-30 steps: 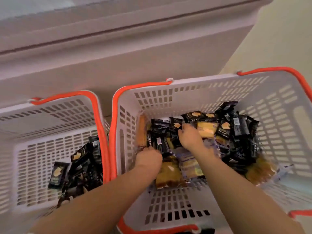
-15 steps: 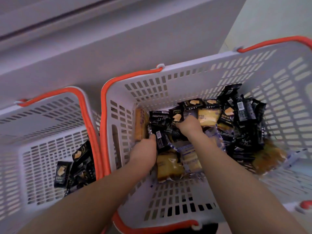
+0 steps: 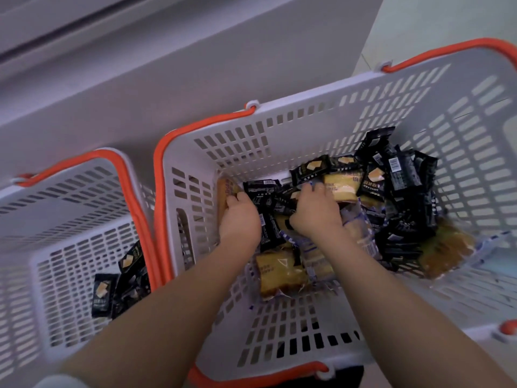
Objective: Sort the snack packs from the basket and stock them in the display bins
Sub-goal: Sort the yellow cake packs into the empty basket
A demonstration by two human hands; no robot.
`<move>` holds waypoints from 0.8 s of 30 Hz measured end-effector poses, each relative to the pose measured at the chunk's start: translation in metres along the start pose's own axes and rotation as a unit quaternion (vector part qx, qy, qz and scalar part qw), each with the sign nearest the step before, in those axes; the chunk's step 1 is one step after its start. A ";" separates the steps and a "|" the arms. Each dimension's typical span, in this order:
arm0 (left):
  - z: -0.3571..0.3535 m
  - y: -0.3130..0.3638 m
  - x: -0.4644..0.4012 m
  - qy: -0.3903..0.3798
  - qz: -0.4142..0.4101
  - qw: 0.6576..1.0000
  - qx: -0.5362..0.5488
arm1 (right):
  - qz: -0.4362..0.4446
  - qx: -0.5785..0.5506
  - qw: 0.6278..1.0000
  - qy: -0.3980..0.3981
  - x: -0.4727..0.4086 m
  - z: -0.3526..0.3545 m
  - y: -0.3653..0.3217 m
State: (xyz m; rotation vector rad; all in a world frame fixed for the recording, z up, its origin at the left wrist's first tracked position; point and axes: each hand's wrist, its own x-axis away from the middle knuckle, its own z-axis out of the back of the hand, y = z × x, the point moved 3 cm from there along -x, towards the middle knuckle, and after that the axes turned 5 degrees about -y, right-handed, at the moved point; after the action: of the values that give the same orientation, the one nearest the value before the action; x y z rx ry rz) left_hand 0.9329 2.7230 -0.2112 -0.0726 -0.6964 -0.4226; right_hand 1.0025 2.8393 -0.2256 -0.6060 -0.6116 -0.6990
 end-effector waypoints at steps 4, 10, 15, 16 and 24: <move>-0.016 0.007 0.005 0.055 0.082 0.983 0.155 | 0.083 0.054 0.995 -0.008 -0.011 -0.016 -0.001; -0.023 0.007 -0.001 0.044 0.126 0.960 0.244 | 0.111 0.075 0.991 -0.015 -0.030 -0.016 0.000; -0.024 0.006 -0.001 -0.005 0.094 0.972 0.217 | 0.130 0.102 0.986 0.007 -0.037 -0.011 0.001; -0.026 0.005 0.001 -0.012 0.074 0.972 0.224 | 0.134 0.089 0.987 0.022 -0.038 -0.010 0.003; -0.035 -0.001 0.006 -0.018 -0.067 0.960 0.272 | 0.061 -0.136 0.987 -0.052 -0.028 0.017 0.043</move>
State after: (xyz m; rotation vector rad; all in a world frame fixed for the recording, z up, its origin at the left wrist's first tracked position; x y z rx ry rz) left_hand 0.9575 2.7127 -0.2340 0.4910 -0.8357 -0.3480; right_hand 1.0116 2.8882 -0.2459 -0.9301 -0.5743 -0.6421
